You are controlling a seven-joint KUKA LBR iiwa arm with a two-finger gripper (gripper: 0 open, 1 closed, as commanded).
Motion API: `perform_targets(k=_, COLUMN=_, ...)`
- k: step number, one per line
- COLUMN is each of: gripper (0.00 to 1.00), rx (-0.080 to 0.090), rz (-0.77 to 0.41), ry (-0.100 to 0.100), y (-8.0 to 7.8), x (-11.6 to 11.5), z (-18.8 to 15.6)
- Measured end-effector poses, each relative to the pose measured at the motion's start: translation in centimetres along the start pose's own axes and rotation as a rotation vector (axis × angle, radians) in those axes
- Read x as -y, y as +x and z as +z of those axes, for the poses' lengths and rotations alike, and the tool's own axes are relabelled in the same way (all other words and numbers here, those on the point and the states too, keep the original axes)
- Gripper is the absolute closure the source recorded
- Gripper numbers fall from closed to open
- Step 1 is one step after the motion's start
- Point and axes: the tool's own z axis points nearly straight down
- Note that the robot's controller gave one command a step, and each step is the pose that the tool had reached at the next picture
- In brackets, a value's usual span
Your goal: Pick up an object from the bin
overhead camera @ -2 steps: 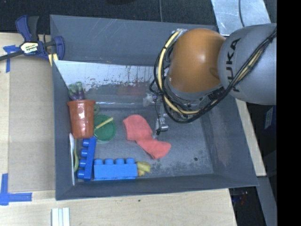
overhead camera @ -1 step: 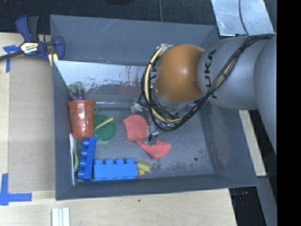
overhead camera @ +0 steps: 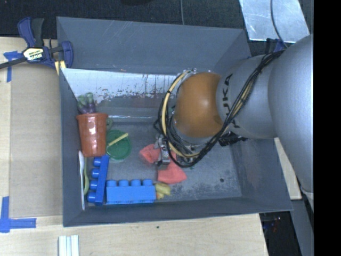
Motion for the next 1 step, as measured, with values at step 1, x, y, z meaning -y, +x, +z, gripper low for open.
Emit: perform_targets(k=1, gripper=1.0, rx=0.0, rz=0.001, ry=0.0, y=0.0, x=0.0, z=0.0)
